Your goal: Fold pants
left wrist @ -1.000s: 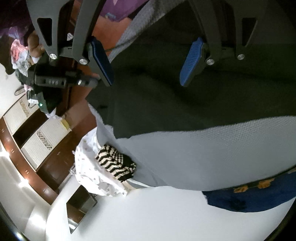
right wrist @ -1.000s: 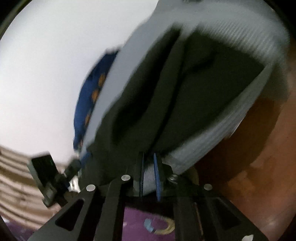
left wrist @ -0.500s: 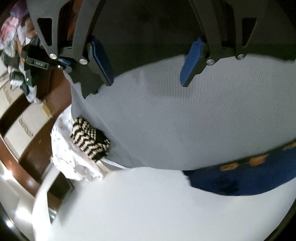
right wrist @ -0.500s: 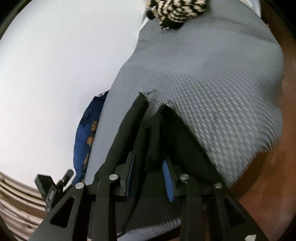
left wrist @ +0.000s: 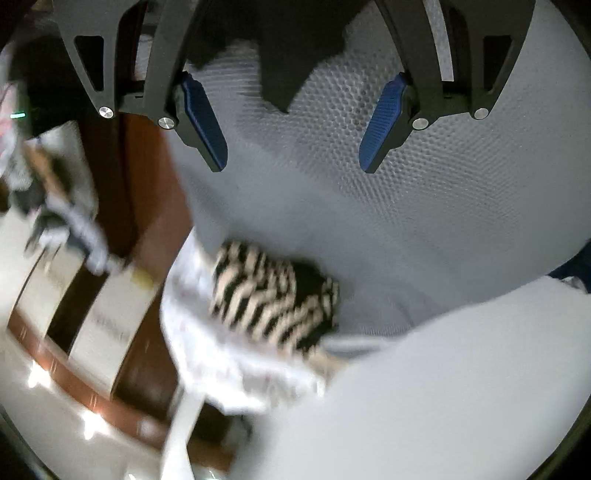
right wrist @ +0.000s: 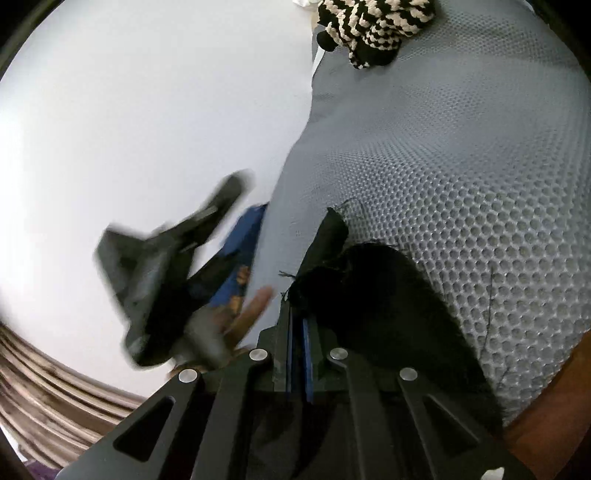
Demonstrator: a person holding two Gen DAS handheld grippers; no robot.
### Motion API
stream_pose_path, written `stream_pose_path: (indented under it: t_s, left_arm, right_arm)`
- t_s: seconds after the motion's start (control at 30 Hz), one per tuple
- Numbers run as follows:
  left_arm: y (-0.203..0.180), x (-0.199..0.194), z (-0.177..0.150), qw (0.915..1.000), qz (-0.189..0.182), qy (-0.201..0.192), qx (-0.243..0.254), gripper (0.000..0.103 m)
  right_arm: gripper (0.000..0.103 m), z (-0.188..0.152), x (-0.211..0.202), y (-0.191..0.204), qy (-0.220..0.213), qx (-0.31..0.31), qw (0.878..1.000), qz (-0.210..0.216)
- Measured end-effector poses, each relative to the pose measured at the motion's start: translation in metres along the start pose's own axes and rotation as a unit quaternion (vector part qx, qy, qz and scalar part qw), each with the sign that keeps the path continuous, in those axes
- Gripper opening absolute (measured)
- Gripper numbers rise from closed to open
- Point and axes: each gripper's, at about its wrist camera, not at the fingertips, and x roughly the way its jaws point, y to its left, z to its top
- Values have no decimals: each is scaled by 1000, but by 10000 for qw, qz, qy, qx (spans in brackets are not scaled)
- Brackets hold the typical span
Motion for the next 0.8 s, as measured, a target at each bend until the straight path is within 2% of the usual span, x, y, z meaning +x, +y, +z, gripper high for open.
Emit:
stream_pose_path:
  t_s: [0.07,0.2,0.27,0.37,0.43,0.47,0.53,0.63,0.7,0.77,0.8]
  left_arm:
    - [7,17,1,9994,-122,130,-287,74]
    - [23,32,-3,9971,378,110,-648,74]
    - [37,31,-6,9941,257,86,-1052,72]
    - [48,-4,-2,9887,-106,-243,-1476,72]
    - [46,-35,1,9869,-176,-546,-1507,72]
    - [44,-60,4,9842,-341,-850,-1516,72]
    - [39,-92,8,9809,-570,-1087,-1512,72]
    - [29,-124,20,9748,-1170,-1289,-1394,72]
    - [18,-133,26,9736,-1417,-1359,-1160,72]
    - [9,-131,30,9776,-1406,-1308,-860,72]
    - [5,-126,31,9803,-1332,-1225,-791,72]
  right_arm:
    - [7,0,0,1,14,-17,9999,98]
    - [7,-4,-6,4,38,31,9994,334]
    - [7,-3,-3,6,71,29,9994,328]
    - [7,1,-1,3,86,118,9997,198]
    - [7,7,2,0,106,205,9997,115]
    - [7,10,5,0,131,212,9997,64]
    - [7,18,12,7,222,164,9996,41]
    - [7,39,34,26,338,-164,9993,48]
    - [7,56,48,30,205,-224,9994,164]
    - [15,68,58,26,145,-141,9995,234]
    - [25,70,57,23,215,-25,9994,259]
